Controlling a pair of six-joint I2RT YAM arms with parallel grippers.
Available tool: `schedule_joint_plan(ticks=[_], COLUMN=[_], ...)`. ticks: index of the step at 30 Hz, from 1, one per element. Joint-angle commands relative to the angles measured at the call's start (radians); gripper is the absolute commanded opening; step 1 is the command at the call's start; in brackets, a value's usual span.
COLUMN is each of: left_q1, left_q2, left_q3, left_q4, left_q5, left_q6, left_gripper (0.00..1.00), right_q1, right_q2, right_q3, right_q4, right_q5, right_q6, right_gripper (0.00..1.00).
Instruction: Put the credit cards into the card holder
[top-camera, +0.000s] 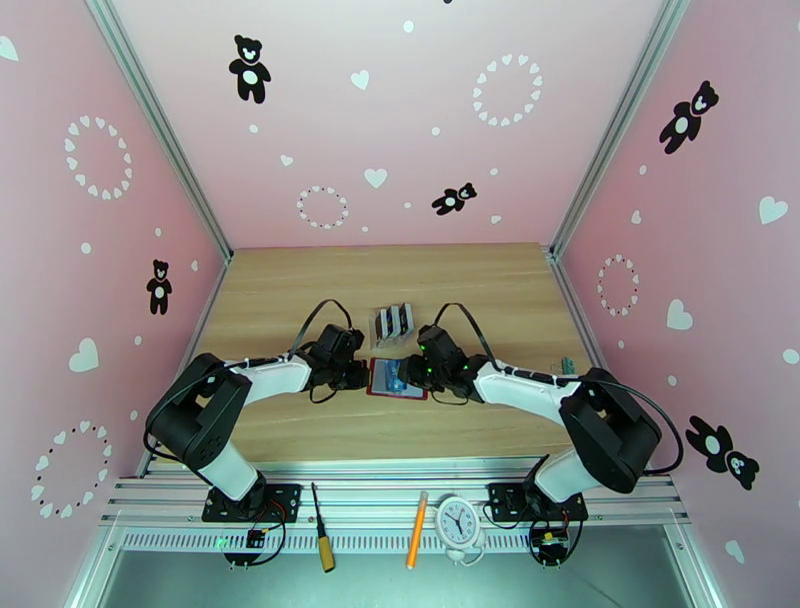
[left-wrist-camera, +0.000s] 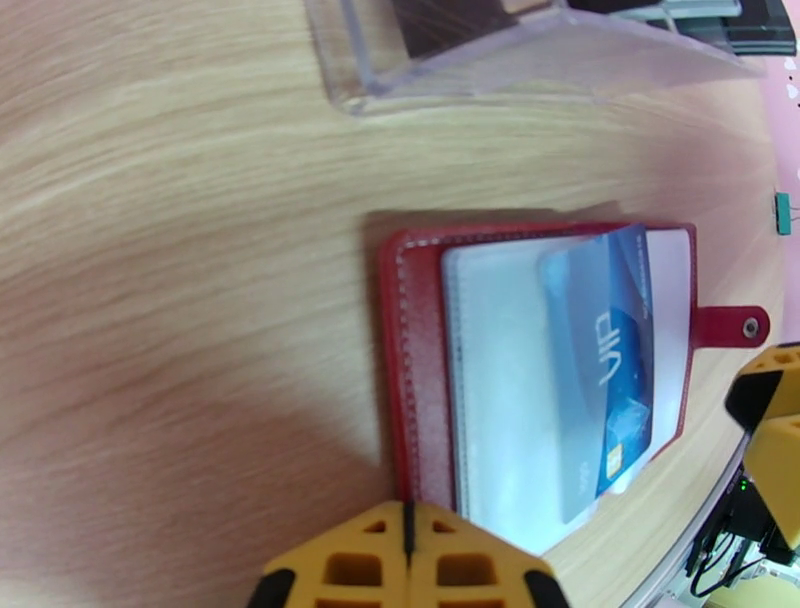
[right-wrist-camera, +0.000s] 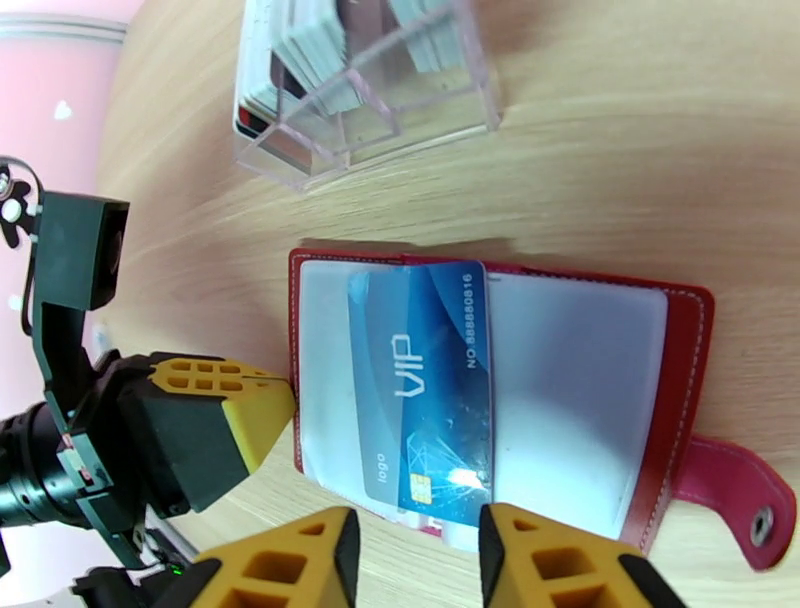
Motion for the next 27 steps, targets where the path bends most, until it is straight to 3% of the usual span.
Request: schedule_joint_plan(ticks=[1,27], left_q1=[-0.01,-0.038], left_q2=[-0.005,0.019], left_q3=[0.005,0.019], left_q4=[0.029,0.037], left_q5=[0.043,0.082], left_q6=[-0.003,-0.011], left_gripper=[0.04,0.05], right_q1=[0.011,0.018], right_q2=[0.027,0.207], right_q3=[0.073,0.226], right_q4=[-0.166,-0.281], right_q5=[0.07,0.132], right_q6=[-0.071,-0.152], right_gripper=[0.39,0.42])
